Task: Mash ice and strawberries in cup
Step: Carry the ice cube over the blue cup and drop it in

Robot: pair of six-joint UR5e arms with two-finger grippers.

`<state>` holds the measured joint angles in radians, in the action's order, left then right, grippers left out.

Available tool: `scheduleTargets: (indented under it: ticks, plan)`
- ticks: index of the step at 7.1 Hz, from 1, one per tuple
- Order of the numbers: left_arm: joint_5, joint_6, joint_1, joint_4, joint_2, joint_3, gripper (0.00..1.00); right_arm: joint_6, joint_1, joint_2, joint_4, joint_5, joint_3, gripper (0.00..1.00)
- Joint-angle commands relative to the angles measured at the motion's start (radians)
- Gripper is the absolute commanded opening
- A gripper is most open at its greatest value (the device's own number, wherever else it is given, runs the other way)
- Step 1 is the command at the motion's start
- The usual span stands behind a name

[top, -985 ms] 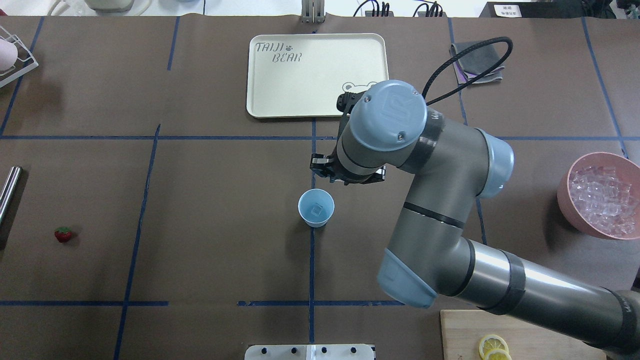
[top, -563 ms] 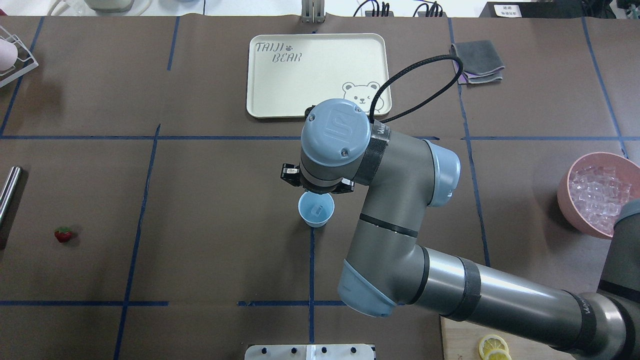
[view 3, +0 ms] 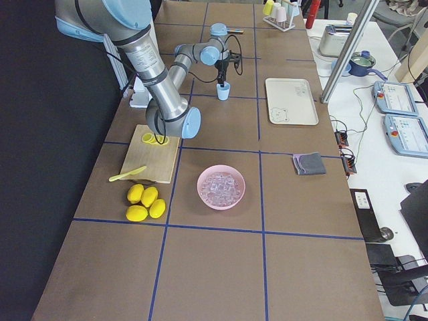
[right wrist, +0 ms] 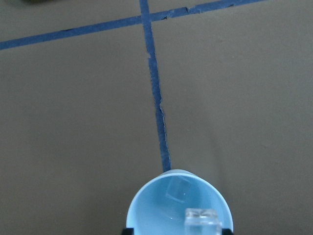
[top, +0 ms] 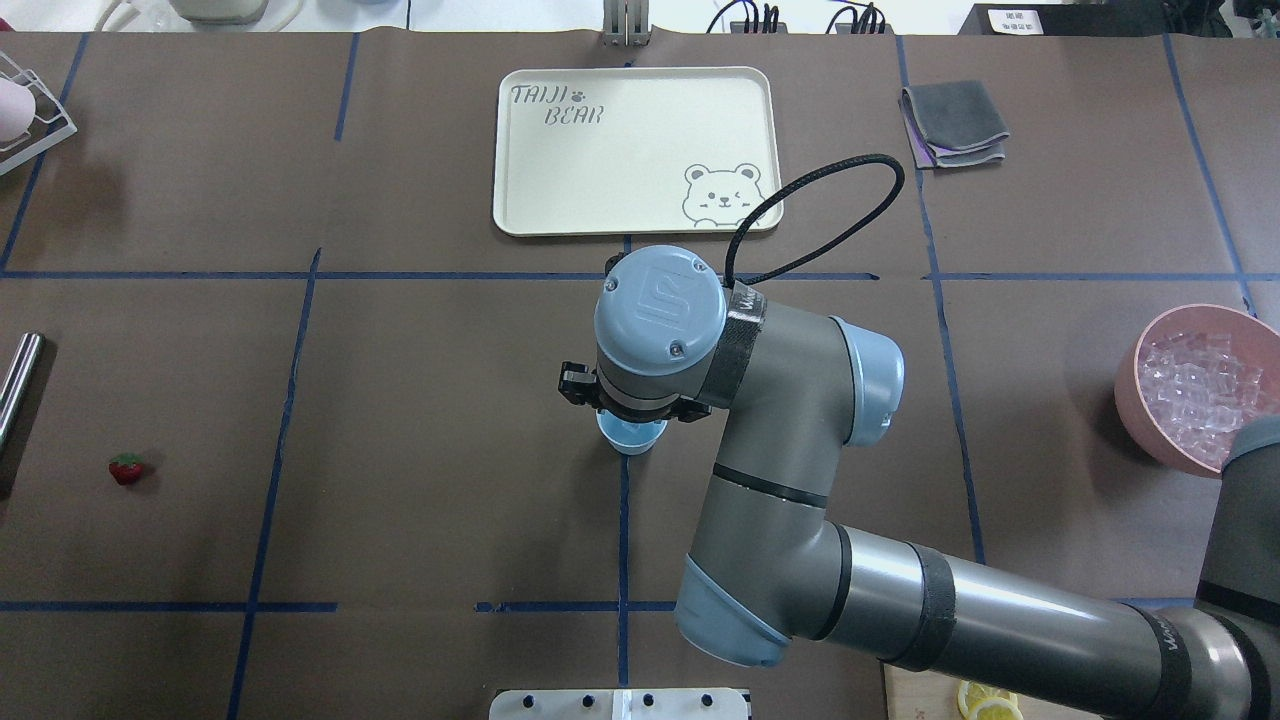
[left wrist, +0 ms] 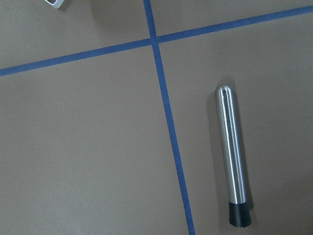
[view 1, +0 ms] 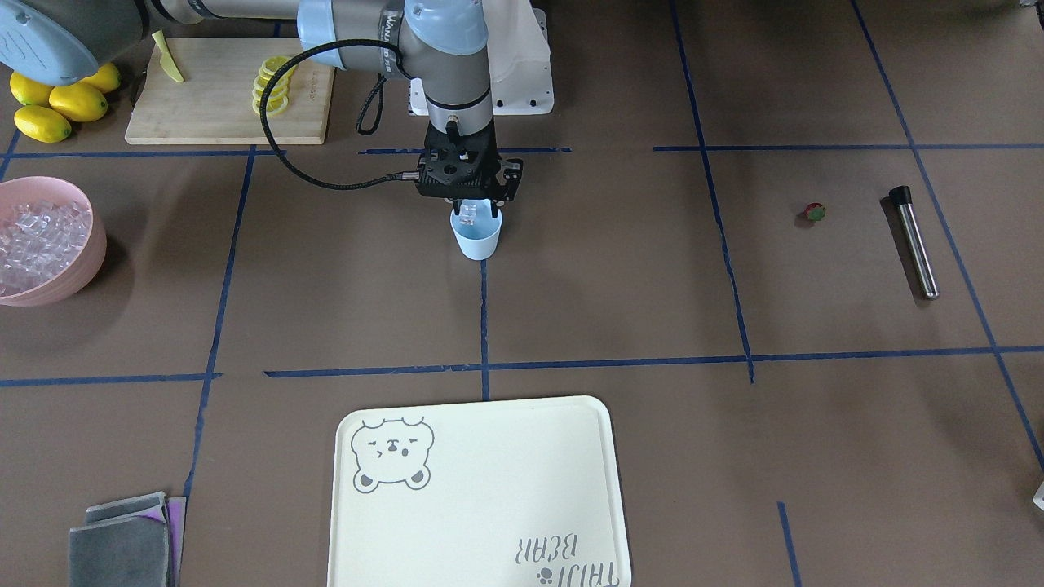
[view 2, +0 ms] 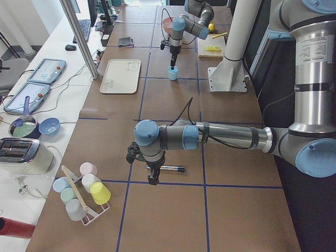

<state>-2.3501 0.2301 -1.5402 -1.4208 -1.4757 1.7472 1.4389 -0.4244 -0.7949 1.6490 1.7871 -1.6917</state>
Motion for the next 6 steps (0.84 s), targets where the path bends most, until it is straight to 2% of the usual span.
scheduleTargets:
  ticks: [1,3,5,6]
  plan:
    - [0.000,0.000,0.000,0.000,0.000,0.000,1.00,0.000,0.006,-0.001,0.000,0.000,0.001,0.99]
    - [-0.002,0.002,0.000,-0.001,-0.002,0.002,1.00,0.002,0.006,0.009,-0.002,0.000,-0.003,0.99]
    - [0.000,0.002,0.003,0.000,0.000,0.002,1.00,-0.012,-0.048,-0.012,-0.002,0.018,-0.019,0.99]
    - [0.000,0.002,0.003,0.002,0.000,0.002,1.00,-0.040,-0.100,-0.067,0.000,0.058,-0.075,0.99]
